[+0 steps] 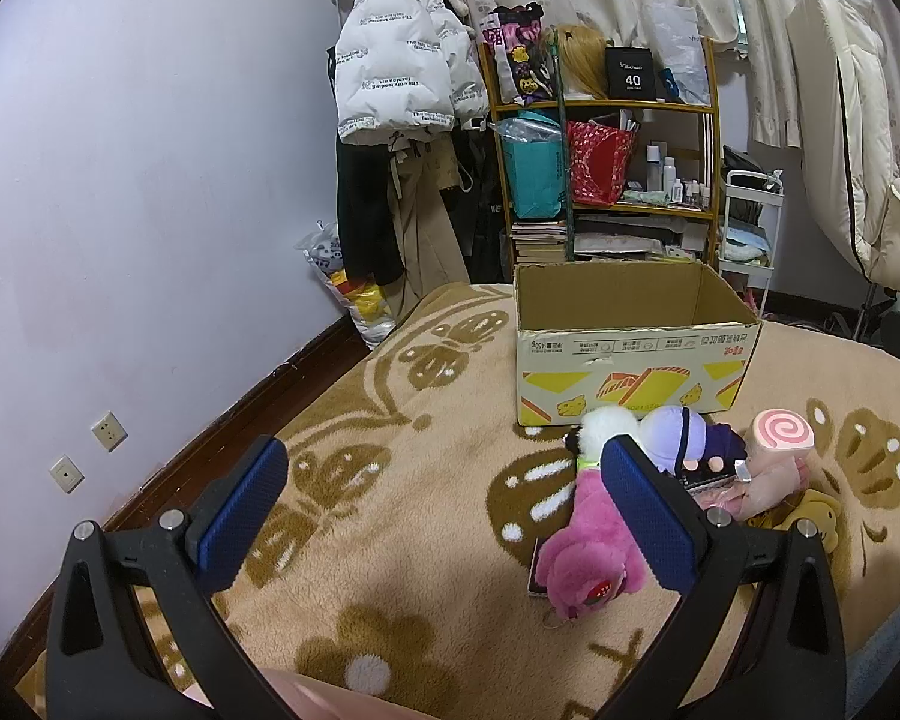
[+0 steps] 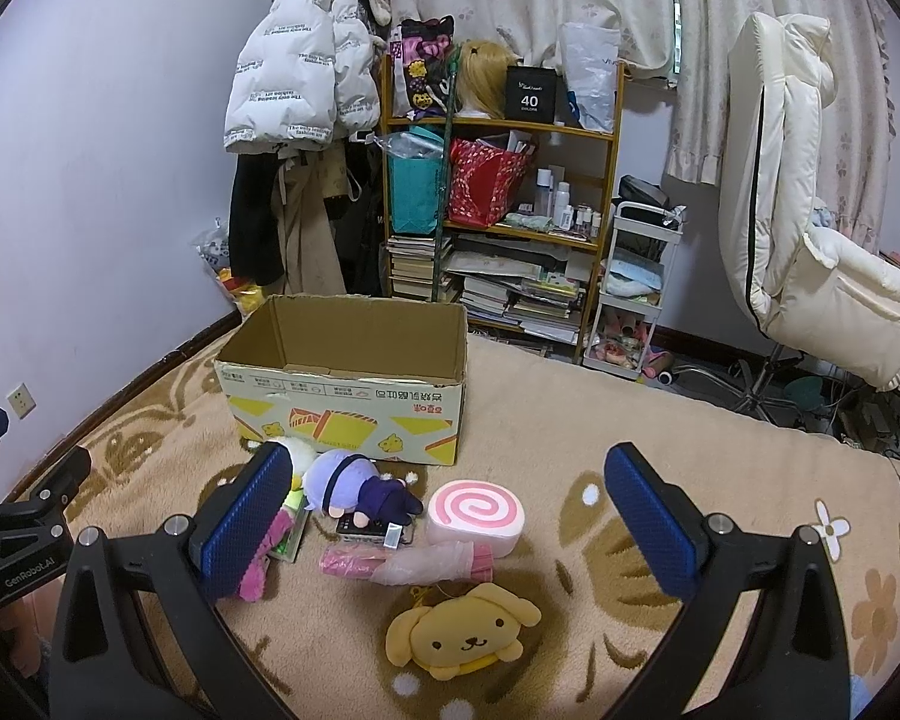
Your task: Organize soft objects
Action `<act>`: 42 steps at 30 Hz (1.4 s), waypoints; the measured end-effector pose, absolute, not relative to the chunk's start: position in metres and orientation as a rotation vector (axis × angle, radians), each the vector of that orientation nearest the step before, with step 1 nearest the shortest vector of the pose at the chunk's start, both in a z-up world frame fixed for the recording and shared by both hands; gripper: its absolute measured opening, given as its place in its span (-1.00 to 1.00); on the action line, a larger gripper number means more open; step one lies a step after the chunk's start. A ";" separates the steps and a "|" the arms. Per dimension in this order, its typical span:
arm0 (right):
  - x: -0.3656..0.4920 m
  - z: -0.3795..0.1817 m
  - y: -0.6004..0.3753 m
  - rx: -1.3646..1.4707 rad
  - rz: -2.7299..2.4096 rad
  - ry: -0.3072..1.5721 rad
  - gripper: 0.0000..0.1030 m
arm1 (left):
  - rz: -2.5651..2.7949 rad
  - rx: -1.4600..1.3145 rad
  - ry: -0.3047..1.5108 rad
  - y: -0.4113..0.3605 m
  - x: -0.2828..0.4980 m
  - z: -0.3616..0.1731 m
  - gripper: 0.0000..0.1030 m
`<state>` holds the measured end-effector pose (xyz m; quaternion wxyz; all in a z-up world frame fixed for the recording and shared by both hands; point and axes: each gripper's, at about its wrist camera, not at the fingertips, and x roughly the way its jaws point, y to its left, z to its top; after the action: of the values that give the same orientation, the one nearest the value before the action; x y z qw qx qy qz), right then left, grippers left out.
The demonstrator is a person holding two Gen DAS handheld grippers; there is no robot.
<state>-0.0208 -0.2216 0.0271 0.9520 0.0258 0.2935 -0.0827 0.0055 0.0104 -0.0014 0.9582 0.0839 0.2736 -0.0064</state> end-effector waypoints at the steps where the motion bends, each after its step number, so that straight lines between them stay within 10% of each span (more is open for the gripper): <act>1: -0.021 0.027 -0.222 0.052 -0.169 0.597 1.00 | -0.014 0.170 0.555 0.011 0.006 -0.002 1.00; 42: 0.037 -0.027 -0.287 0.366 -0.221 0.893 1.00 | -0.166 0.107 0.802 -0.014 0.060 -0.032 1.00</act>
<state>0.0373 -0.2870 -0.0270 0.8800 0.1756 0.4283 -0.1059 0.0603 -0.0141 -0.0318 0.9160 0.0522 0.3896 -0.0809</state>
